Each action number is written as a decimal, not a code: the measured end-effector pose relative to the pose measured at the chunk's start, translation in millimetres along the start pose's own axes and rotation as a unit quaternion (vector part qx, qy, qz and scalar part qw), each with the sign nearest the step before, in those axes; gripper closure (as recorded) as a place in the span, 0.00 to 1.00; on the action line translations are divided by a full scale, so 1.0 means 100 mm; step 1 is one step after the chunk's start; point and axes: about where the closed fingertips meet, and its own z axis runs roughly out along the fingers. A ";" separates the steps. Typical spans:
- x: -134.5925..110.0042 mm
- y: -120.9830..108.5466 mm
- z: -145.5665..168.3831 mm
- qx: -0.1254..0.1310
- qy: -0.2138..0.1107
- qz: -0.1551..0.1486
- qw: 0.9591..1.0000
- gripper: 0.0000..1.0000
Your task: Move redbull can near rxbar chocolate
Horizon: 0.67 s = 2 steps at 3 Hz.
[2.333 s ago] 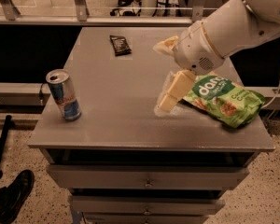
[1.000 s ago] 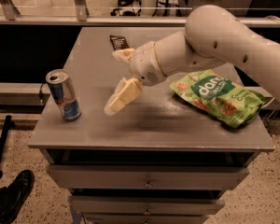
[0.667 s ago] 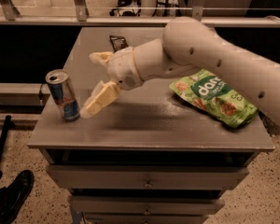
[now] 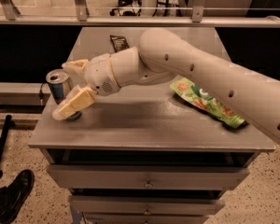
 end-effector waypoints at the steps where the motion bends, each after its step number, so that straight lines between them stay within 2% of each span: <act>1: 0.03 0.01 0.08 -0.003 -0.008 0.014 1.000 0.39; 2: 0.10 -0.04 -0.08 0.017 -0.007 0.026 1.000 0.62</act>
Offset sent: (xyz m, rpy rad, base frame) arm 0.0194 -0.0416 -0.0087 0.0187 0.0516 -0.1229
